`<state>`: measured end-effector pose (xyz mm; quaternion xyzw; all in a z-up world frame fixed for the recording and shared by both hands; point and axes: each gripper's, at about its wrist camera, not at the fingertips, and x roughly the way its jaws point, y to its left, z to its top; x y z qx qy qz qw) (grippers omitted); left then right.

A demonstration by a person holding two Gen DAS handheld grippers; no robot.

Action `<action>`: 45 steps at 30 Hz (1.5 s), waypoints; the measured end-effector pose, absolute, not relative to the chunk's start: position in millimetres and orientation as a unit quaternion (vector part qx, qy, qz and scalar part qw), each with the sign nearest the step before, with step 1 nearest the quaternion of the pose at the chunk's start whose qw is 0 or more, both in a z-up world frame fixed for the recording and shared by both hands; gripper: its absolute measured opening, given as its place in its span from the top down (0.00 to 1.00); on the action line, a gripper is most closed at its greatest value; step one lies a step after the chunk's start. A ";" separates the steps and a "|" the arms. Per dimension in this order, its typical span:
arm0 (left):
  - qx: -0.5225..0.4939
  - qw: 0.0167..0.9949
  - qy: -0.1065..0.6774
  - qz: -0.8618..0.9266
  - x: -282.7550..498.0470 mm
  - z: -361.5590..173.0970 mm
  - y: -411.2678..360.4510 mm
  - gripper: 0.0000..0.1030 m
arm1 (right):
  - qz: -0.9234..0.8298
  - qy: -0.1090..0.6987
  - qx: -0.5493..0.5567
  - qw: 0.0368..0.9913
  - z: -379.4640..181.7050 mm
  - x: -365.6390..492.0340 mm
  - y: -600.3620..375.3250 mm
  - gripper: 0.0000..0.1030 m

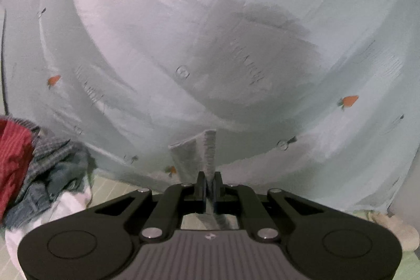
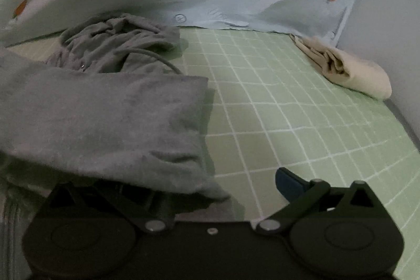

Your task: Fold clothes

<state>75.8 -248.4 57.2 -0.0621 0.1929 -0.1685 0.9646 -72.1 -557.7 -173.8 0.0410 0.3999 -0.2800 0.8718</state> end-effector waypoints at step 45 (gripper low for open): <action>0.018 0.891 0.386 -0.238 46.3 -87.1 -298.4 0.01 | -0.112 0.366 0.099 0.919 -115.4 -21.9 -504.7 0.12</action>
